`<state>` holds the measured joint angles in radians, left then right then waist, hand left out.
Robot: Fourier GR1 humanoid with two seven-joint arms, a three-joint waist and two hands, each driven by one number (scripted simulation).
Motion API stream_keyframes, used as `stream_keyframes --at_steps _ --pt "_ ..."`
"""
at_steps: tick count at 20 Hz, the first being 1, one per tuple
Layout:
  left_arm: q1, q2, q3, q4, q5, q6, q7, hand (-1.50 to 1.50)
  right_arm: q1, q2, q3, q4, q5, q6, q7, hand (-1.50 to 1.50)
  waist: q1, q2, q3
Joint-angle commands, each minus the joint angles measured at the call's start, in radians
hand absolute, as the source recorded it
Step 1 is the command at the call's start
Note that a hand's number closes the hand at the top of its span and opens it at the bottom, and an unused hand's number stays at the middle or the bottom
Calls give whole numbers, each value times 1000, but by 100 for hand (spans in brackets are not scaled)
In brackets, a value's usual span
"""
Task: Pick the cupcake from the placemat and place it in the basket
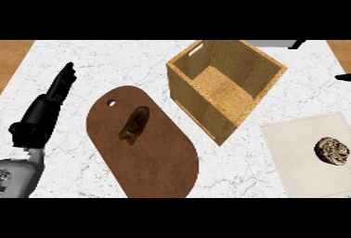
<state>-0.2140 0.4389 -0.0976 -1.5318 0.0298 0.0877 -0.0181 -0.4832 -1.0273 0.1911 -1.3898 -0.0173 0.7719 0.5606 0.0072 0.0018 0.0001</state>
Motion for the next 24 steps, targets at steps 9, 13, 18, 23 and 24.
stream_keyframes --at_steps 9,13,18,23,24 --pt "53 -41 38 -34 -38 -48 -9 0 124 133 26 77 289 -6 -123 -150 -4 -1 0" --pt "-12 -70 56 40 -71 -49 -14 0 121 117 -21 152 373 -11 -258 -150 -7 0 0" --pt "4 -84 82 79 -97 -65 -76 0 176 157 -29 183 471 -84 -349 -150 -9 -1 0" --pt "26 -97 94 7 -101 -89 -11 0 221 214 -59 151 531 -127 -359 -150 -9 -2 0" --pt "35 -62 112 -76 -88 -123 41 0 139 248 -62 191 543 -84 -307 -150 -2 -2 0"
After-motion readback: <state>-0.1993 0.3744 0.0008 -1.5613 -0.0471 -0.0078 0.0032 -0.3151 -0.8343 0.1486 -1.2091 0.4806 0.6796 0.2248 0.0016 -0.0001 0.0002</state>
